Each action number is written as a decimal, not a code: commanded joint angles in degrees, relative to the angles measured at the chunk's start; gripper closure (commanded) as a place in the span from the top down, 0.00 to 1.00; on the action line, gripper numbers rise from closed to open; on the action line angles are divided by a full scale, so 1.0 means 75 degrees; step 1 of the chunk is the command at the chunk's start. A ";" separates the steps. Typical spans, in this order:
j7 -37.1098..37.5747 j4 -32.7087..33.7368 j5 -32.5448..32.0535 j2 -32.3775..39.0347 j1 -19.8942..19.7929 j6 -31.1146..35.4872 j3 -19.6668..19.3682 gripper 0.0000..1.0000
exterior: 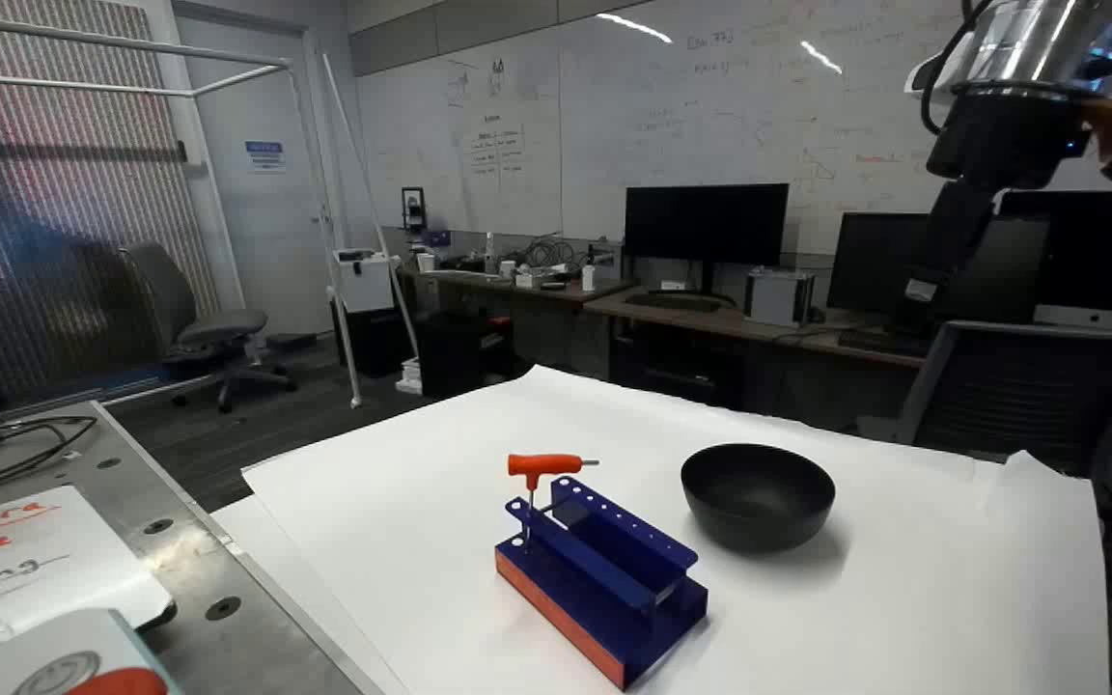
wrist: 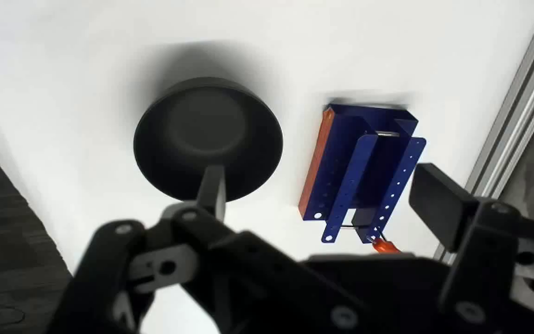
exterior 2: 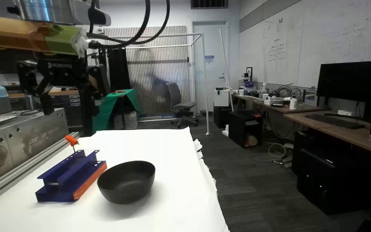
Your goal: Pick up the orange object tool and put it in the bowl
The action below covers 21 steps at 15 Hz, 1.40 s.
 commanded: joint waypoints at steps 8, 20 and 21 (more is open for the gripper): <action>-0.0048 -0.0210 0.0064 0.0268 -0.0120 -0.0028 0.0110 1.00; -0.0047 -0.0273 0.0064 0.0323 -0.0121 -0.0028 0.0112 1.00; -0.0047 -0.0273 0.0064 0.0323 -0.0121 -0.0028 0.0112 1.00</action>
